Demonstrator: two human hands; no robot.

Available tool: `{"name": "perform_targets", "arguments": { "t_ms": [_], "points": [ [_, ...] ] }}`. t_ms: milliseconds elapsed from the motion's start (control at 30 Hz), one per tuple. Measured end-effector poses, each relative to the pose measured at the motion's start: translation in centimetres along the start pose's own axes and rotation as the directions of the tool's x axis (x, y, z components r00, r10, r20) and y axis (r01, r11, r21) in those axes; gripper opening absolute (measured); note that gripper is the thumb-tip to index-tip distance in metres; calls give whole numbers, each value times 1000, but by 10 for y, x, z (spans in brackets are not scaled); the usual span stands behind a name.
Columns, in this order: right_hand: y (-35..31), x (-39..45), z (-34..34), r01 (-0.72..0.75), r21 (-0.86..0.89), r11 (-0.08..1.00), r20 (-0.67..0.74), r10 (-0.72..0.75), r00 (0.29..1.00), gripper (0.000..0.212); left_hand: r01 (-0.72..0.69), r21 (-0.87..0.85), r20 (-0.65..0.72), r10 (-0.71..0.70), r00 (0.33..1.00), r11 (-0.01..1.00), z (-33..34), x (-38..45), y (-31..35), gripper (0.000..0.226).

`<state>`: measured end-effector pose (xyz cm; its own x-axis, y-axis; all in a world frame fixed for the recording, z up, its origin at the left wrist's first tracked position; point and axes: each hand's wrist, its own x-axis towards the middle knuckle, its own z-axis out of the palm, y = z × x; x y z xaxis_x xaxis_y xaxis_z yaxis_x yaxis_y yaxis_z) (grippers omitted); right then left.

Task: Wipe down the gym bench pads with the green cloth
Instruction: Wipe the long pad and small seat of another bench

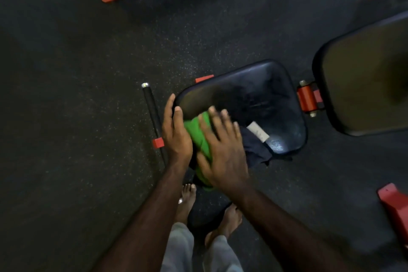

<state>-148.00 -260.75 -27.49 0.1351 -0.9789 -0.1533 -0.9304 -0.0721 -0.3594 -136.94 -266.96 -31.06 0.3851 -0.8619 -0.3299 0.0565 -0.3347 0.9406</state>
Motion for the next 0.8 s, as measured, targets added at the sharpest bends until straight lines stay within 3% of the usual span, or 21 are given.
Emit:
{"name": "perform_targets", "arguments": {
  "t_ms": [67, 100, 167, 200, 267, 300, 333, 367, 433, 500, 533, 600, 633, 700, 733, 767, 800],
  "points": [
    [31, -22, -6, 226, -74, 971, 120, -216, 969, 87, 10, -5, 25, -9, 1000, 1000, -4, 2, 2, 50],
    [47, -29, -10, 217, -100, 971, 111, -206, 972, 87, 16, 6, 38, -16, 999, 1000, -5, 2, 2, 51],
    [71, -31, -17, -28, -55, 998, -39, 26, 999, 85, 33, 44, 65, -36, 997, 999, -6, 2, 5, 54],
    [74, -28, -20, -208, 23, 978, -129, 210, 969, 83, 37, 78, 76, -43, 996, 996, -6, -1, 6, 56],
    [55, -8, -18, -481, 172, 860, -216, 509, 833, 80, -8, 207, 74, -7, 997, 978, -2, -8, 7, 61],
    [40, 5, -16, -547, 206, 812, -217, 583, 783, 80, -48, 301, 62, 31, 998, 952, 1, -11, 7, 64],
    [28, 10, -13, -548, 184, 816, -209, 578, 789, 80, -87, 384, 48, 74, 996, 919, 6, -19, 7, 68],
    [18, 10, -9, -478, 130, 869, -170, 494, 852, 79, -129, 443, 36, 125, 991, 887, 10, -25, 8, 71],
    [18, -8, -4, -172, 23, 985, -32, 173, 984, 76, -189, 503, 45, 193, 980, 843, 17, -38, 8, 71],
    [43, -29, -11, 48, -43, 998, 60, -45, 997, 78, -258, 519, 125, 226, 966, 815, 19, -47, 7, 69],
    [56, -35, -15, 57, -75, 996, 54, -53, 997, 80, -303, 522, 164, 254, 953, 797, 17, -47, 6, 68],
    [80, -35, -24, -148, -58, 987, -58, 145, 988, 81, -366, 538, 199, 308, 930, 759, 13, -42, 6, 65],
    [88, -25, -30, -327, 20, 945, -127, 326, 937, 80, -375, 543, 197, 319, 927, 751, 12, -38, 7, 64],
    [92, 12, -42, -588, 197, 785, -201, 619, 759, 74, -379, 544, 201, 322, 925, 749, 13, -27, 12, 64],
    [88, 34, -43, -646, 233, 727, -212, 686, 696, 73, -388, 549, 214, 324, 922, 740, 17, -23, 14, 63],
    [81, 54, -43, -659, 229, 717, -225, 697, 681, 74, -401, 556, 225, 333, 916, 728, 21, -19, 16, 63],
    [70, 68, -41, -624, 198, 756, -239, 655, 717, 75, -419, 560, 232, 350, 907, 714, 26, -16, 17, 62]
  ]
}}
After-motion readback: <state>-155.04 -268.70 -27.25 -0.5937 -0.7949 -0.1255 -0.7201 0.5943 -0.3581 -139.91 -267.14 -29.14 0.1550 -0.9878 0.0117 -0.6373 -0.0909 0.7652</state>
